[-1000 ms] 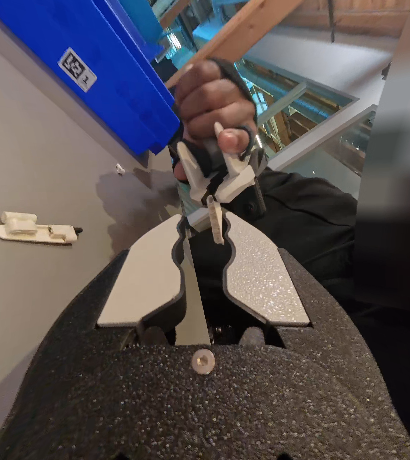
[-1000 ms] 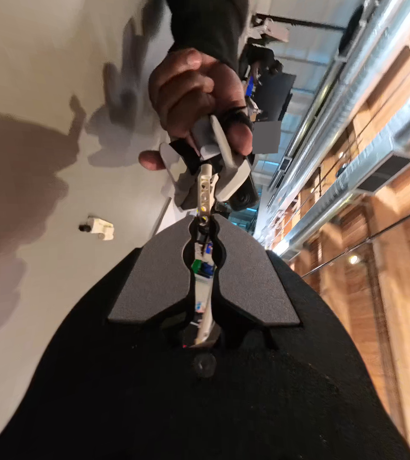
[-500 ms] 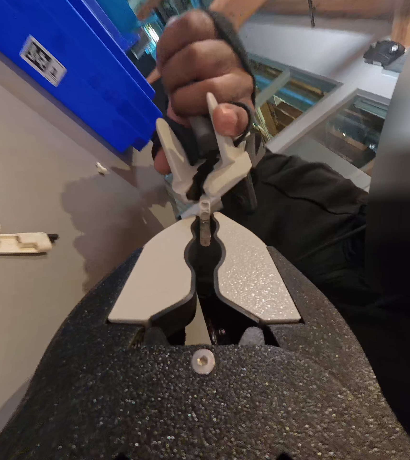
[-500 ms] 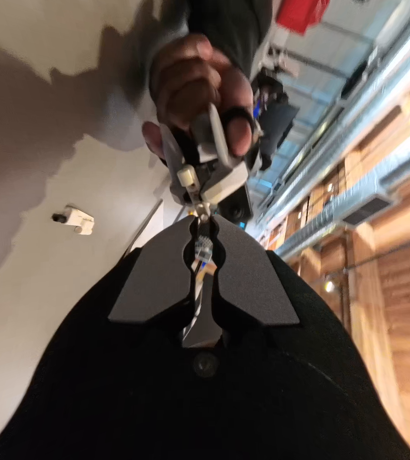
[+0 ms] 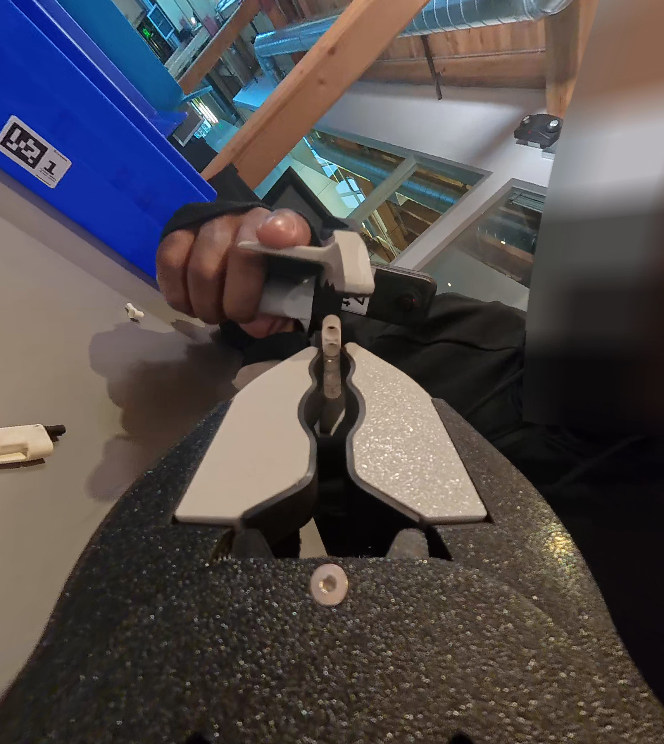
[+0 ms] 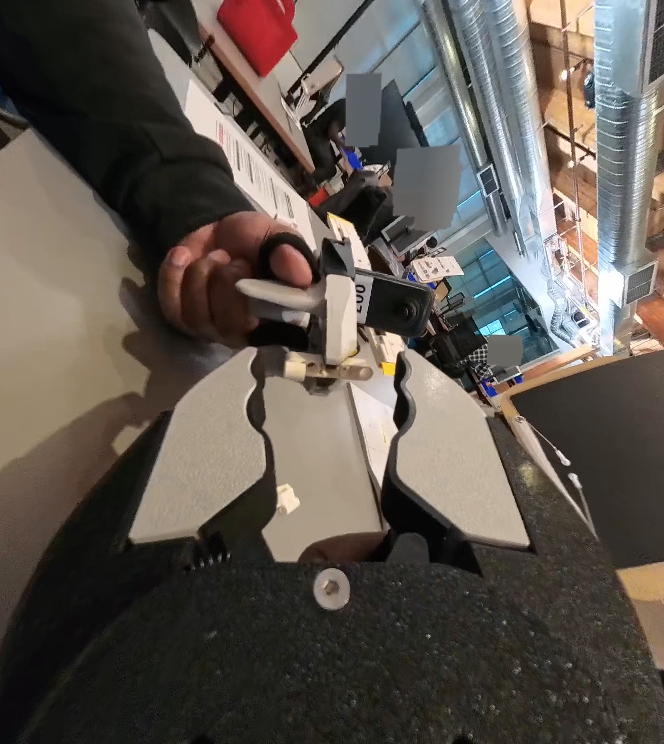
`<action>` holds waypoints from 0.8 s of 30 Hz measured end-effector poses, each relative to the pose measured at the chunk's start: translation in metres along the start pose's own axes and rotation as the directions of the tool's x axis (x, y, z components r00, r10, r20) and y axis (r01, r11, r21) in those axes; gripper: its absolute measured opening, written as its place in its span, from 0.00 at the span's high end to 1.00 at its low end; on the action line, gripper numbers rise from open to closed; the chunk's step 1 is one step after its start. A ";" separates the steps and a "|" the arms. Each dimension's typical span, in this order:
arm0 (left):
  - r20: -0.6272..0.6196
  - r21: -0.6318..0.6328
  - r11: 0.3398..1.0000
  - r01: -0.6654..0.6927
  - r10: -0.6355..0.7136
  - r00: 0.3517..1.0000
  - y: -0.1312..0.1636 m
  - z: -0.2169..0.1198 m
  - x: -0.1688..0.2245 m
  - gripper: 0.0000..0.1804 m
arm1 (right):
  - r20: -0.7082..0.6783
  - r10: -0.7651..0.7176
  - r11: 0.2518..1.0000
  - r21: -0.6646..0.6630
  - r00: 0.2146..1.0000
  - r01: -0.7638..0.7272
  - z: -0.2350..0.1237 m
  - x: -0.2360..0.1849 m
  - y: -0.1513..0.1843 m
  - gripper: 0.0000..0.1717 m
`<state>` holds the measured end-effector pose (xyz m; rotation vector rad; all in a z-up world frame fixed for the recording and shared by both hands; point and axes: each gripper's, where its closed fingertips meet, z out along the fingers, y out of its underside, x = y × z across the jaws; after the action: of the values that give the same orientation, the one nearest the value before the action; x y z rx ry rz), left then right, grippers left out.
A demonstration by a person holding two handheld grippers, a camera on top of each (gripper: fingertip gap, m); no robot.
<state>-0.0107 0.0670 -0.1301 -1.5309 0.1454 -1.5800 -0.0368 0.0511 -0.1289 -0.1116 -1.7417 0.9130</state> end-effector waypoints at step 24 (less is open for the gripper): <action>0.117 0.112 0.992 0.056 -0.069 0.991 -0.013 -0.005 -0.022 0.95 | -0.111 0.213 0.977 0.004 0.971 -0.214 0.004 0.006 0.027 0.75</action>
<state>-0.0257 0.0862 -0.1388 -1.5539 -0.0556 -1.5138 -0.0521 0.0710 -0.1410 -0.3550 -1.6515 1.0361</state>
